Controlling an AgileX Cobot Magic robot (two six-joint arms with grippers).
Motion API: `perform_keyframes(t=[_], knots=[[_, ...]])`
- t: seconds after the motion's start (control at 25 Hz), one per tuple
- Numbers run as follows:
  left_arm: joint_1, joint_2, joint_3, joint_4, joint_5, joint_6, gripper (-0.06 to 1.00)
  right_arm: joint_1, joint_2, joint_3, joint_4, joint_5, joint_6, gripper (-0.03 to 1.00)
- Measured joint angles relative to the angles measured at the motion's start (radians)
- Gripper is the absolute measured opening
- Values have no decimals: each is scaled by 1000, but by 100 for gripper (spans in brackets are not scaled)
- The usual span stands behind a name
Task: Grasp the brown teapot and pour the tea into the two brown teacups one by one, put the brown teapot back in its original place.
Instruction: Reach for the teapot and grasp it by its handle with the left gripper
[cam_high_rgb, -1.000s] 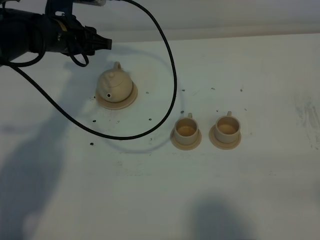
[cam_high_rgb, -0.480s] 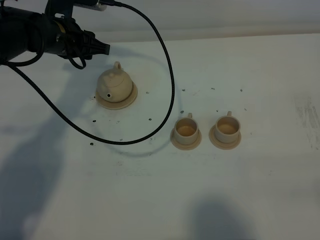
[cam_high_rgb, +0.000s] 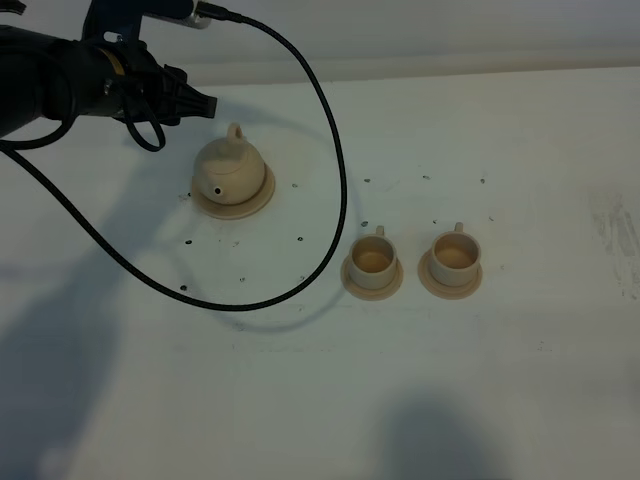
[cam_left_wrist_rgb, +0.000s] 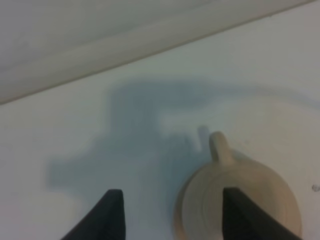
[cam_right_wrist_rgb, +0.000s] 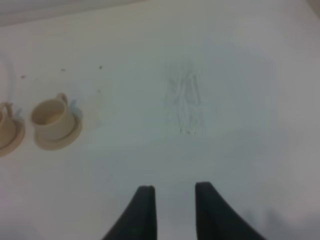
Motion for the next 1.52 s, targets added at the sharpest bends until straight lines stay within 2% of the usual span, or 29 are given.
perform_keyframes(t=[0.52, 0.76, 1.04, 1.32, 1.52], knots=[[0, -7, 39, 1, -40, 1, 4, 0, 0, 0, 0, 0, -1, 22], [25, -8, 38, -8, -53, 1, 4, 0, 0, 0, 0, 0, -1, 22], [34, 42, -59, -36, 12, 1, 4, 0, 0, 0, 0, 0, -1, 22], [35, 102, -105, -94, 28, 2, 4, 0, 0, 0, 0, 0, -1, 22], [35, 166, -181, -119, 69, -34, 4, 0, 0, 0, 0, 0, -1, 22]])
